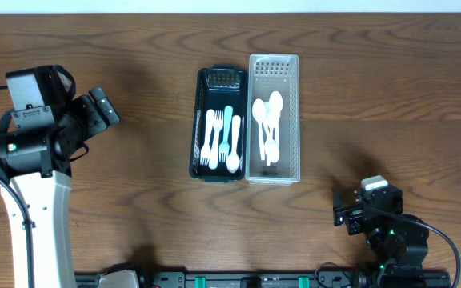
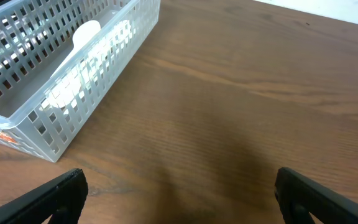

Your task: Pack container

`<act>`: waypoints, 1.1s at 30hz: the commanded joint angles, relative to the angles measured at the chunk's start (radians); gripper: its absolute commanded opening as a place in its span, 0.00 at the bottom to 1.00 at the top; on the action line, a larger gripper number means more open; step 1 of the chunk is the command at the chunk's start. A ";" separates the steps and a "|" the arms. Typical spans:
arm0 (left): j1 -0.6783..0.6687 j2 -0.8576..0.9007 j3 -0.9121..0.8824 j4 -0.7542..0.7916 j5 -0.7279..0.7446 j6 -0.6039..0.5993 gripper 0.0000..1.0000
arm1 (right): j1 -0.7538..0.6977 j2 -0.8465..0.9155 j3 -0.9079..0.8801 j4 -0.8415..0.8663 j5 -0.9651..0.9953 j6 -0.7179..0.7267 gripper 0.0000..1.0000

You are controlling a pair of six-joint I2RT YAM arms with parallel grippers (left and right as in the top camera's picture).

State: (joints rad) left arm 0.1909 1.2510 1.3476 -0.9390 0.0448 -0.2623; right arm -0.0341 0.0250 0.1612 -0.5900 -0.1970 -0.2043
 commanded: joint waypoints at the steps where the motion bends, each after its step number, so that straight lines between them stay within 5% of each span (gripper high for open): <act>1: 0.004 0.004 -0.003 -0.003 -0.012 -0.005 0.98 | 0.009 -0.010 -0.007 0.002 0.006 -0.013 0.99; 11: -0.014 -0.019 -0.003 -0.003 -0.012 -0.005 0.98 | 0.009 -0.010 -0.007 0.002 0.006 -0.013 0.99; 20: -0.174 -0.257 -0.037 0.010 -0.018 0.000 0.98 | 0.009 -0.010 -0.007 0.002 0.006 -0.013 0.99; 33: -0.191 -0.754 -0.710 0.658 -0.145 0.002 0.98 | 0.009 -0.010 -0.007 0.002 0.006 -0.013 0.99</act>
State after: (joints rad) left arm -0.0013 0.5816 0.7448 -0.3176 -0.0540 -0.2623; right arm -0.0341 0.0238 0.1612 -0.5888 -0.1970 -0.2043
